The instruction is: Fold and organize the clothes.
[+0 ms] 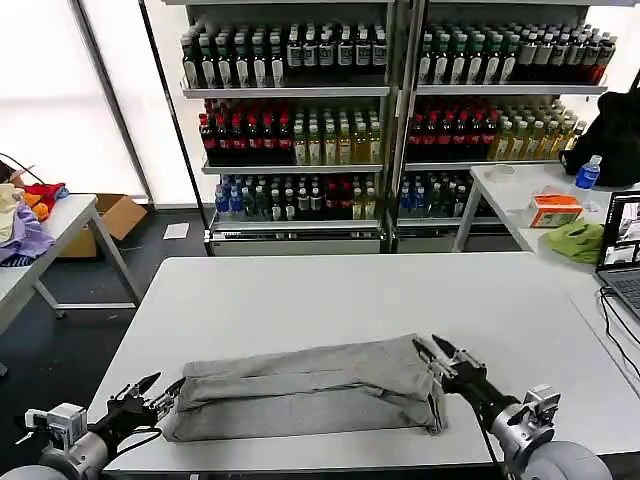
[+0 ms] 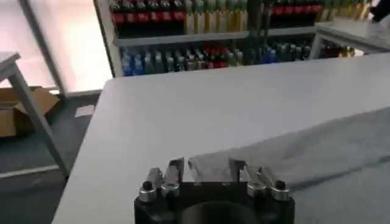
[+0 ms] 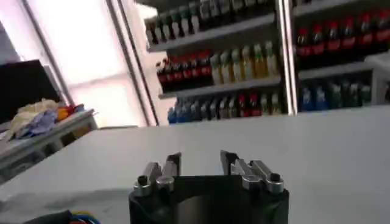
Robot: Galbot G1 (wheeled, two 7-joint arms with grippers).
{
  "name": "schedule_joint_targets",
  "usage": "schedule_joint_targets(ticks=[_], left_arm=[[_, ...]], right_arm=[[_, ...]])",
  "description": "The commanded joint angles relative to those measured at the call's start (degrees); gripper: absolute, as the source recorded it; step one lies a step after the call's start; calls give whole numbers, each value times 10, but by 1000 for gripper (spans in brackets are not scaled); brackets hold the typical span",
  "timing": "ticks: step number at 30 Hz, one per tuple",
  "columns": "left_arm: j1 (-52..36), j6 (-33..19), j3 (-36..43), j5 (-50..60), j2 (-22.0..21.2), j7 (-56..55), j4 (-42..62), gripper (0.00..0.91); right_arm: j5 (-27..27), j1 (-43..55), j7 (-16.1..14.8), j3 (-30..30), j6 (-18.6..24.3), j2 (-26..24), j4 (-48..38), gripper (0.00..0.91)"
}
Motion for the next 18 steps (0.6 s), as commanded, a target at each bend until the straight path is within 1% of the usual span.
schedule_joint_targets(ticks=[1, 2, 4, 7, 12, 17, 18], left_arm=[[-1, -39, 43, 53, -131, -54, -11, 907], [-6, -51, 58, 61, -140, -57, -9, 907], [-23, -66, 82, 97, -181, -70, 18, 907], [-33, -83, 109, 135, -211, -89, 44, 907], [-40, -89, 138, 162, -236, -102, 66, 907], [-49, -94, 150, 180, -257, -113, 93, 907], [-50, -95, 154, 181, -260, -116, 96, 856]], right_arm=[[-64, -7, -13, 24, 136, 33, -39, 907], [-66, -14, -14, 25, 138, 37, -49, 907], [-72, -22, -10, 24, 142, 38, -69, 907], [-83, -32, -13, 29, 148, 37, -84, 907], [-78, -38, -15, 28, 144, 35, -81, 907], [-77, -36, -16, 26, 141, 35, -78, 907], [-75, -37, -16, 26, 141, 35, -76, 907]])
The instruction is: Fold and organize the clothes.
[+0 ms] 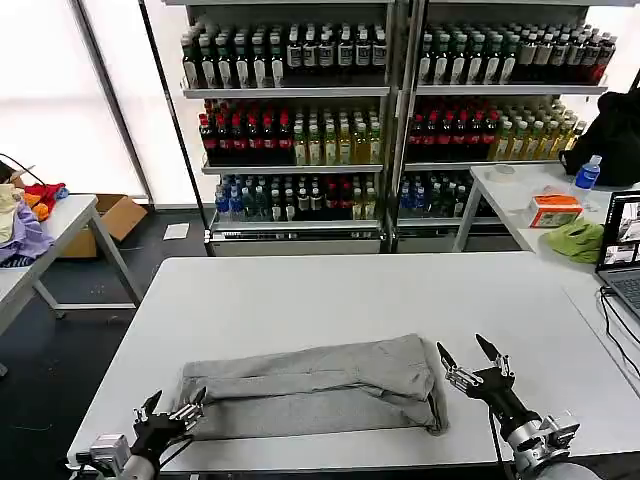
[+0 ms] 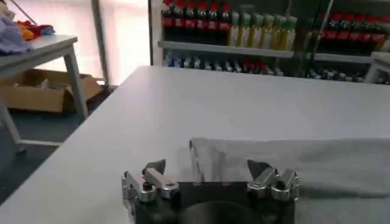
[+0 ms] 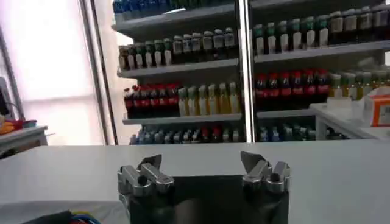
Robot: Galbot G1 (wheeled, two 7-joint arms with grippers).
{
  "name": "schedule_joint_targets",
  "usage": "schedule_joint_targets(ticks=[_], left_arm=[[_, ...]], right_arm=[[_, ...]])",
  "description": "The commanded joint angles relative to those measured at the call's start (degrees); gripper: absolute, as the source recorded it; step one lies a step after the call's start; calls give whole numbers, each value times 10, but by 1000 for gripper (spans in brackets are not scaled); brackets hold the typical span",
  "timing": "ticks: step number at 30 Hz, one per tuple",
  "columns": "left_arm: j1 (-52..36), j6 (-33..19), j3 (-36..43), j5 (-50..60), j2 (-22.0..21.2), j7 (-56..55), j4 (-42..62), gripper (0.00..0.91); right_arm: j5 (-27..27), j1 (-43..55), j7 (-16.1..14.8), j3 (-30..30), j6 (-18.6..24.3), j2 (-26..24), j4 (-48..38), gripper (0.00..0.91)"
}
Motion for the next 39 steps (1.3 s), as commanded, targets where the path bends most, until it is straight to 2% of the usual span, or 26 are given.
schedule_joint_targets(ticks=[1, 3, 5, 16, 21, 26, 30, 35, 39], left_arm=[[-14, -23, 50, 59, -76, -32, 48, 494], [-17, -26, 52, 60, -78, -35, 55, 131], [-19, -29, 49, 64, -79, -35, 68, 10], [-8, -59, 70, 63, -86, -23, 50, 10], [-17, -77, 62, 58, -75, -21, 48, 10], [-7, -82, 29, 24, -30, -2, 15, 10], [5, -81, -40, -17, 17, 20, -9, 10], [3, -59, -181, -97, 102, 62, 18, 10], [20, -47, -246, -132, 185, 100, 52, 10]], right_arm=[[-12, -9, -3, 4, 28, 7, -15, 907], [-11, -12, -4, 2, 28, 6, -12, 907], [-7, -17, -5, 1, 28, 4, -5, 907], [4, -19, -2, -8, 16, -1, 13, 907], [11, -18, -2, -8, 10, -3, 21, 907], [18, -20, -2, -10, 9, -13, 24, 907], [29, -22, -2, -8, 10, -16, 24, 907], [30, -21, -1, -14, 11, -16, 21, 907], [28, -21, 2, -19, 11, -15, 26, 907]])
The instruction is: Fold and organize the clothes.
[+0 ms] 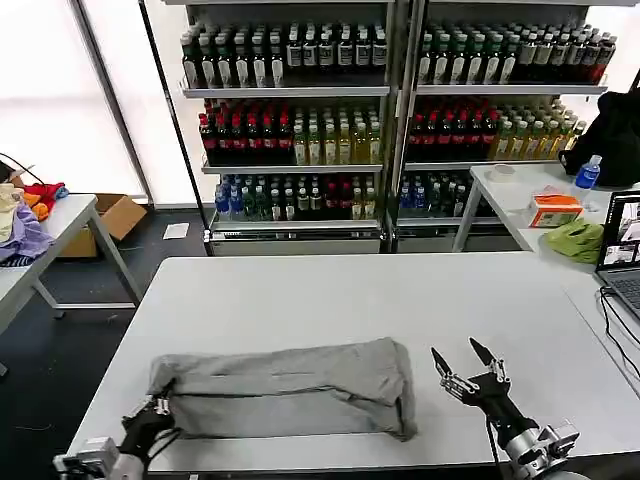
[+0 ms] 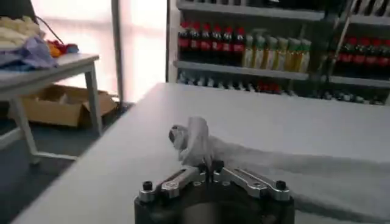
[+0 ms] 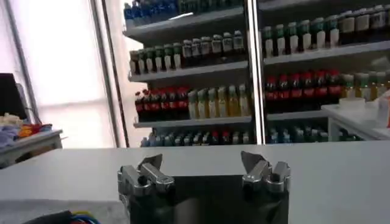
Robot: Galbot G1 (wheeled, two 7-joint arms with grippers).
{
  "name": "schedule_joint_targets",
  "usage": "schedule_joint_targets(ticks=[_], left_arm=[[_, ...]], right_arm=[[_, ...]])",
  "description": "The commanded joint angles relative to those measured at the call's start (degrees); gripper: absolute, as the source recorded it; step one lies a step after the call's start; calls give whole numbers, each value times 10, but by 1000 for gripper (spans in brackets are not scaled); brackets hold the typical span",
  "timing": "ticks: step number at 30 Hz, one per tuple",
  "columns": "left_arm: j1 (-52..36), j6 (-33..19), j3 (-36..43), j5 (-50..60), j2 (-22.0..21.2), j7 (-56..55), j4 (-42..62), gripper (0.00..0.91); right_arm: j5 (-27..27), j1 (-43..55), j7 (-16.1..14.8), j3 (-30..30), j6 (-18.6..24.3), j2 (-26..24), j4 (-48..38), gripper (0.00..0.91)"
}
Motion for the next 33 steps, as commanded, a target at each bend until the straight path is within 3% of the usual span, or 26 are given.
schedule_joint_targets(ticks=[1, 6, 9, 13, 17, 23, 29, 33], left_arm=[[21, 13, -197, -101, 174, 75, 39, 10], [32, 18, -246, -102, 243, 117, 70, 10], [28, 20, -248, -107, 261, 107, 52, 10], [24, 51, -164, -122, 228, 72, -113, 10], [-35, 67, 51, -66, 171, 45, -177, 10], [-60, 47, 229, -18, 134, 32, -112, 20], [-126, 3, 310, 4, 80, 20, 20, 10], [-160, 9, 337, 5, 39, 6, 49, 10]], right_arm=[[5, -1, 2, -4, 0, -1, 3, 907], [0, -5, 5, -11, 1, -2, 6, 907], [0, -8, 6, -11, 0, 0, 12, 907], [-2, -15, -4, -8, 2, -1, 17, 907], [-2, -18, -1, -10, 0, 1, 21, 907], [-14, -37, -2, -4, 1, 9, 36, 907], [-13, -54, -3, 6, 8, 16, 35, 907], [-13, -61, -3, 7, 9, 20, 32, 907]])
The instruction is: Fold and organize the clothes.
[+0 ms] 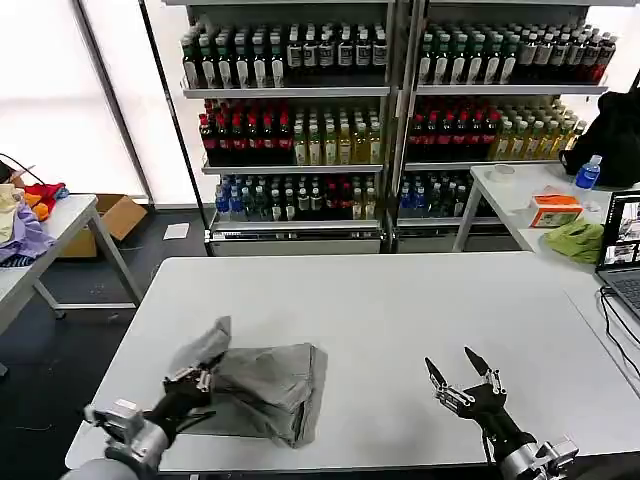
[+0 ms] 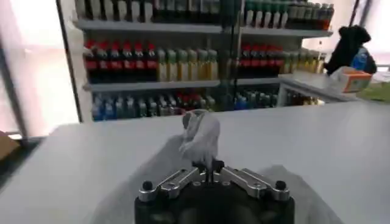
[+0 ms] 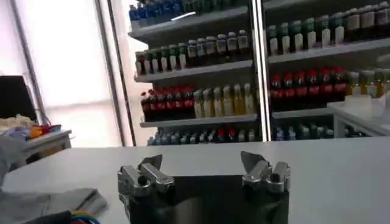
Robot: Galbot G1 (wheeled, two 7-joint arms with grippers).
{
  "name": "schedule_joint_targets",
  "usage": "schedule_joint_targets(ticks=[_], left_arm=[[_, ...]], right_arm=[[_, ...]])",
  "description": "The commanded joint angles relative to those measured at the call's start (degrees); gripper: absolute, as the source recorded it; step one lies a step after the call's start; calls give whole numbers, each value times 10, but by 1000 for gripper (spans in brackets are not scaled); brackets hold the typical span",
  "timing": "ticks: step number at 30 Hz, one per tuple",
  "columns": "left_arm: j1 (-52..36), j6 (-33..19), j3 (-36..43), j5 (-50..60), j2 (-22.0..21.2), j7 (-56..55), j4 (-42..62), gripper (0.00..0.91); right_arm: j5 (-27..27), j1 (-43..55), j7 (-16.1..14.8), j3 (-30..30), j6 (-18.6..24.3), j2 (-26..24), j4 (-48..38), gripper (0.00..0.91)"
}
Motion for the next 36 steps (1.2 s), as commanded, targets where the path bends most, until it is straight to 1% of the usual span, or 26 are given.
schedule_joint_targets(ticks=[1, 6, 8, 9, 10, 11, 12, 16, 20, 25, 27, 30, 33, 34, 36], left_arm=[[-97, -10, 190, 32, -86, -26, 95, 10], [-129, 7, 208, 25, -93, -25, 124, 10], [-140, 9, 210, 21, -95, -32, 132, 30], [-144, 14, 211, 8, -95, -37, 131, 50], [-150, 20, 211, -3, -95, -43, 128, 91], [-151, 26, 211, -9, -94, -46, 124, 212], [-153, 32, 212, -11, -94, -47, 117, 907], [-140, 43, 208, -10, -86, -46, 86, 907], [-112, 46, 191, -11, -79, -47, 29, 907], [-80, 53, 155, -56, -74, -57, -51, 907], [-63, 60, 131, -81, -74, -60, -83, 907], [-38, 60, 86, -83, -63, -60, -119, 907], [-14, 68, 15, -81, -36, -66, -128, 907], [-6, 89, -17, -73, -28, -67, -119, 907], [-5, 110, -41, -69, -22, -79, -101, 907]], right_arm=[[-2, -14, -1, 3, 2, 3, 2, 907], [-1, -15, -2, 4, 2, 3, 3, 907], [-1, -17, -2, 3, 3, 5, 5, 907], [-1, -20, -3, 2, 3, 6, 6, 907], [-2, -21, -4, 2, 4, 7, 6, 907], [-3, -23, -4, 1, 4, 7, 6, 907], [-2, -24, -4, 1, 5, 8, 6, 907], [-5, -22, -4, -3, 7, 10, 1, 907], [-4, -13, -3, -8, 3, 8, -1, 907], [-4, -2, -2, -21, -4, 2, -1, 907], [-4, -1, -2, -25, -6, 1, 0, 907], [-7, 3, -1, -31, -9, 0, -1, 907], [-9, 5, 0, -36, -9, -3, -1, 907], [-11, 5, 0, -38, -9, -4, -2, 907], [-11, 5, 0, -40, -8, -6, -4, 907]])
